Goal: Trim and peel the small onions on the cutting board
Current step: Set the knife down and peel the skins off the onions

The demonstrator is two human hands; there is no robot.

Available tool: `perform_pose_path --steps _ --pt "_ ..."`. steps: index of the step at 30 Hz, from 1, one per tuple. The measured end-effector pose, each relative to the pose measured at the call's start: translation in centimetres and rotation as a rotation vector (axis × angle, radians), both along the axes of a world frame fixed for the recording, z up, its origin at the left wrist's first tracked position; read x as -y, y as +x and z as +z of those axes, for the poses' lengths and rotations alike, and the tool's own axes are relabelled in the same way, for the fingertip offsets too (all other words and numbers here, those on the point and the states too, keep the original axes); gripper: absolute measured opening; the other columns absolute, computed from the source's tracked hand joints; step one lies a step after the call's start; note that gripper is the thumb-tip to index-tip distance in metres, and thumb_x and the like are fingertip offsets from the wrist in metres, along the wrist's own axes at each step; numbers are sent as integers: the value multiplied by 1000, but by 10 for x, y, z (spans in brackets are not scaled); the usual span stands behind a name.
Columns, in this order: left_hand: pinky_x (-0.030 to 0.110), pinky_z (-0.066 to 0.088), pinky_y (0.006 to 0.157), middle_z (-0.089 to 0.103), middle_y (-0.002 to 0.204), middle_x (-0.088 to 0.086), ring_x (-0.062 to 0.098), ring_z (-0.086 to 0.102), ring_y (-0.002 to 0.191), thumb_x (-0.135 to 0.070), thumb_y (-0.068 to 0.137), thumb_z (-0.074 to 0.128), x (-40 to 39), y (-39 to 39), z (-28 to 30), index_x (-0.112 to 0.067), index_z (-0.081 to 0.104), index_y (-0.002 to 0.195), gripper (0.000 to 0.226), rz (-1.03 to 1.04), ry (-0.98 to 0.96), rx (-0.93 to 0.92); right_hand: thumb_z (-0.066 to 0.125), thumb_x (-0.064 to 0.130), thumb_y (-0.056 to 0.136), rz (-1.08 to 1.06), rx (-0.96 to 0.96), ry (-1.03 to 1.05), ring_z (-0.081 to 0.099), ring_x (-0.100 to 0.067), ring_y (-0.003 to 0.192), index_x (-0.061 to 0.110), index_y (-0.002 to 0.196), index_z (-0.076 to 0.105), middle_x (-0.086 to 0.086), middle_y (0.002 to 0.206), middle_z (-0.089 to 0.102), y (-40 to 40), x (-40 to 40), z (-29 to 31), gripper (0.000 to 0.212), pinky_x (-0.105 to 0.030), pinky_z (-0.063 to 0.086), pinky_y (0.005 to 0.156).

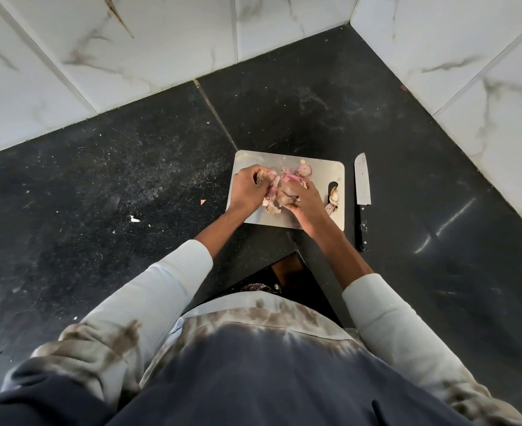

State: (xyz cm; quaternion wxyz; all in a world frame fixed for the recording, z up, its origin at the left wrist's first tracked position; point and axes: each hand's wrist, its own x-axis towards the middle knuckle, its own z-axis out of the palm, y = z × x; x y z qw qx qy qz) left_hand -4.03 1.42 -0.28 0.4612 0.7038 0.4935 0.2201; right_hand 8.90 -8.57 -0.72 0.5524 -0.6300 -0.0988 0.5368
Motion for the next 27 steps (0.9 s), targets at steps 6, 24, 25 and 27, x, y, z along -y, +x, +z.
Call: perform_pose_path --steps 6,24,25,27 --pt "34 59 72 77 92 0 14 71 81 -14 98 65 -10 -12 -8 -12 77 98 13 48 -22 -41 65 35 99 -87 -81 24 66 -30 126 11 141 52 -16 136 64 3 5 8 50 -37 61 94" --pt "52 32 113 47 142 3 25 41 134 -38 93 64 1 7 -4 -24 55 142 53 -377 449 -412 65 39 100 -308 118 -62 68 -22 114 17 131 57 -6 124 67 43 27 12 38 -34 59 88" --pt "51 32 111 47 142 3 26 43 133 -39 94 64 3 13 -3 -24 54 142 51 -423 458 -407 67 40 99 -314 152 -79 68 -22 114 15 132 56 -8 124 67 44 30 8 43 -35 60 88" --pt "51 32 111 46 145 4 27 43 135 -42 96 65 8 26 -4 -26 53 144 52 -490 451 -403 69 47 94 -317 265 -128 69 -23 111 13 130 57 -8 120 68 44 33 3 50 -38 61 91"
